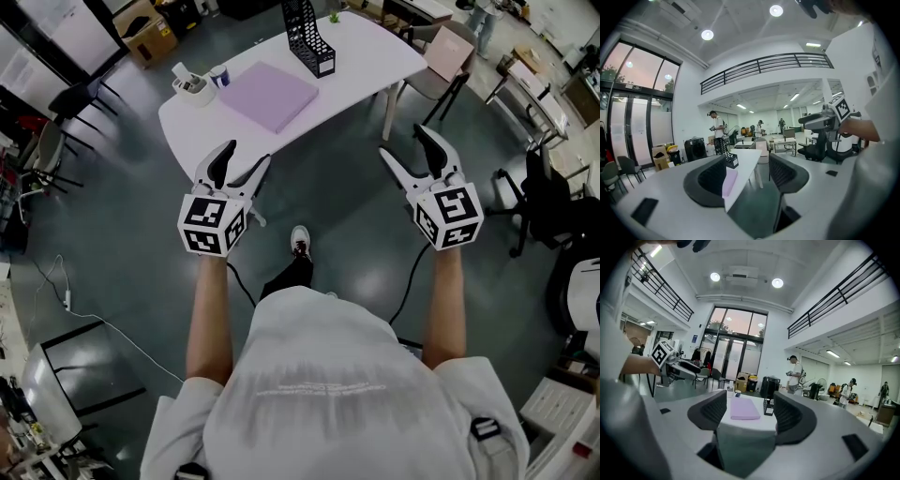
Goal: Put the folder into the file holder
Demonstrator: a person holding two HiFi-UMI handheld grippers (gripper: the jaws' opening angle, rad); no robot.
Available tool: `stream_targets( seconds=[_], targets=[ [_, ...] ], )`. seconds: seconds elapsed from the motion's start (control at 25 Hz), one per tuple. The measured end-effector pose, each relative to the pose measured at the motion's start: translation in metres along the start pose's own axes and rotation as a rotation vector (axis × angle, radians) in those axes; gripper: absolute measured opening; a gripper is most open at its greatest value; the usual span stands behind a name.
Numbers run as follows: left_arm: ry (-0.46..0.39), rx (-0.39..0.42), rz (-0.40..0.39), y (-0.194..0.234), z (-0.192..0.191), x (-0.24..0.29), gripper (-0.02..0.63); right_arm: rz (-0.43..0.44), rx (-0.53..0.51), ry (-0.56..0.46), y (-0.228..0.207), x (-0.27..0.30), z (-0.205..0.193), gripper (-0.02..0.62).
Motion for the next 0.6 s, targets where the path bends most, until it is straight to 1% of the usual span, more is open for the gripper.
stream_targets(
  seconds=[0.12, 0.32, 0.48, 0.6],
  targets=[
    [0.018, -0.017, 0.023, 0.013, -0.003, 0.013, 0.295, 0.005, -0.030, 0.021, -0.001, 0.013, -0.003, 0.324],
    [0.016, -0.050, 0.021, 0.043, -0.006, 0.047, 0.310, 0.008, -0.048, 0.044, -0.015, 0.049, -0.008, 0.324],
    [0.019, -0.079, 0.039, 0.083, -0.006, 0.083, 0.314, -0.043, -0.110, 0.076, -0.036, 0.098, -0.007, 0.304],
    [0.025, -0.092, 0.060, 0.118, -0.005, 0.106, 0.314, -0.034, -0.067, 0.061, -0.044, 0.140, -0.001, 0.301]
  ],
)
Point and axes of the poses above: the fingertips, and each gripper's own axes: x forward along the fingers, y to its left, z out of its top, the point moved 1 cm from there along -x, backward along the fingers, and after that the axes turned 13 degrees about -x, right-handed, at the moved point
